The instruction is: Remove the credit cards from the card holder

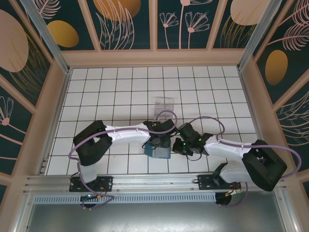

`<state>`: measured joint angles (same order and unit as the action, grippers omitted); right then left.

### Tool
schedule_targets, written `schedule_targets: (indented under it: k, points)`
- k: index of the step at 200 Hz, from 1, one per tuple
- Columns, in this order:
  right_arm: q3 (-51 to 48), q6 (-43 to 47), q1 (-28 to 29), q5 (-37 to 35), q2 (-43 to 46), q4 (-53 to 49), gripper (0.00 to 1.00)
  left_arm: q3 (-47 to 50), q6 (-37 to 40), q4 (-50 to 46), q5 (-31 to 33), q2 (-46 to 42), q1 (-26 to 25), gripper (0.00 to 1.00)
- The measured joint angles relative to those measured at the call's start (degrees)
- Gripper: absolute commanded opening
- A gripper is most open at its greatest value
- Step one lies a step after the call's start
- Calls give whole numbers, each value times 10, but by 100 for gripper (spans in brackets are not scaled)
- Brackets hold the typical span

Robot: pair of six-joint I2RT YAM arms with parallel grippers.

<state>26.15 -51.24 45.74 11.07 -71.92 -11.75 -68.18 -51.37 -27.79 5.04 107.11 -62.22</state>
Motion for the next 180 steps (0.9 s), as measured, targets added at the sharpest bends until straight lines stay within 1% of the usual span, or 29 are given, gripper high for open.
schedule_targets:
  k: [26, 54, 69, 98, 121, 135, 165, 180]
  points:
    - [-4, -3, -2, 4, 2, 5, 7, 2, 0, 5, 2, 2, -1, 43]
    - [-4, -3, -3, 6, 2, 5, 7, 5, 0, 6, 4, 2, -1, 38]
    - [-4, -3, -3, 6, 2, 5, 7, 7, 0, 7, 7, 2, 0, 34]
    - [-4, -3, -4, 6, 2, 5, 7, 12, -2, 8, 14, 0, 0, 20]
    - [-4, -3, -4, 6, 1, 6, 7, 17, -1, 12, 18, -3, -1, 16]
    - [-4, -4, -4, 6, 1, 6, 7, 23, -2, 18, 24, -8, -3, 18]
    - [-4, -4, -4, 6, 1, 6, 7, 35, 1, 23, 27, -20, -6, 34]
    - [-4, -4, -4, 6, 1, 6, 7, 38, 3, 26, 22, -25, -7, 38]
